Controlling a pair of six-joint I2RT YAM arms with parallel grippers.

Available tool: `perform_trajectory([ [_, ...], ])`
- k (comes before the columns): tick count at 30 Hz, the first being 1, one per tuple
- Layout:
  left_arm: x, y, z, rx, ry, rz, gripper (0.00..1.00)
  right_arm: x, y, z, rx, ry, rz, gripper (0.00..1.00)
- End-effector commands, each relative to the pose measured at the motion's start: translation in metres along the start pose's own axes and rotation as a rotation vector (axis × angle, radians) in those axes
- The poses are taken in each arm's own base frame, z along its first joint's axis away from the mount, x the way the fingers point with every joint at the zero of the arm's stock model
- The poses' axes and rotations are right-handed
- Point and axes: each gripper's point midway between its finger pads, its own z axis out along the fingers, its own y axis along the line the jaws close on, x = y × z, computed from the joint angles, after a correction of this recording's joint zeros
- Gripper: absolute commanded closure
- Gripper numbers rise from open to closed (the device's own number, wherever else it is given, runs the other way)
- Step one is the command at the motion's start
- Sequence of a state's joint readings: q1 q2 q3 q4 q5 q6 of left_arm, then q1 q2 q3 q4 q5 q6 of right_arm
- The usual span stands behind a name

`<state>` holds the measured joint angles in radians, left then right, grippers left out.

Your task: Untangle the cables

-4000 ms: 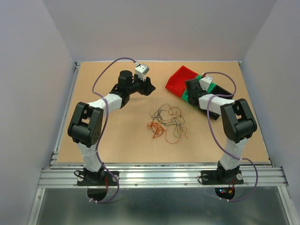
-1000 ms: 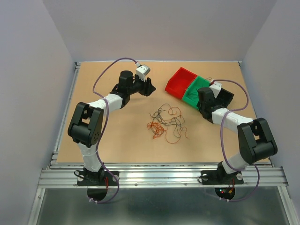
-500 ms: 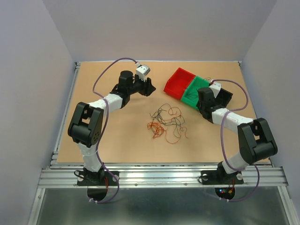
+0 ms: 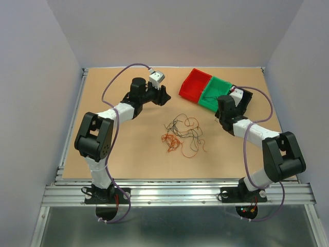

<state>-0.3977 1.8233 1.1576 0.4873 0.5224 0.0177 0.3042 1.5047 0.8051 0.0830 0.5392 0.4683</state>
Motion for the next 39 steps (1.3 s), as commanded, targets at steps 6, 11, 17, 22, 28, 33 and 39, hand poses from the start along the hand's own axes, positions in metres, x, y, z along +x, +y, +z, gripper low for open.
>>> perform_trajectory([
  [6, -0.035, -0.009, -0.005, 0.022, -0.076, 0.055, 0.42, -0.010, -0.001, -0.008, -0.007, -0.025, 0.021, 0.76],
  [11, -0.036, -0.009, -0.006, 0.020, -0.078, 0.056, 0.42, -0.013, 0.002, -0.004, -0.007, -0.025, 0.012, 0.77],
  [17, -0.036, -0.010, -0.006, 0.022, -0.078, 0.056, 0.42, -0.012, 0.010, 0.003, -0.023, -0.010, -0.008, 0.41],
  [22, -0.037, -0.010, -0.006, 0.023, -0.079, 0.058, 0.42, -0.007, 0.022, 0.015, -0.042, 0.019, -0.042, 0.42],
  [28, -0.037, -0.010, -0.006, 0.023, -0.079, 0.060, 0.42, -0.002, 0.031, 0.029, -0.041, 0.039, -0.049, 0.78],
  [33, -0.036, -0.010, -0.005, 0.023, -0.076, 0.061, 0.42, -0.029, 0.043, 0.026, -0.064, -0.010, -0.021, 0.99],
  [39, -0.035, -0.009, -0.004, 0.021, -0.073, 0.062, 0.42, -0.066, 0.069, 0.032, -0.112, -0.049, -0.033, 0.99],
])
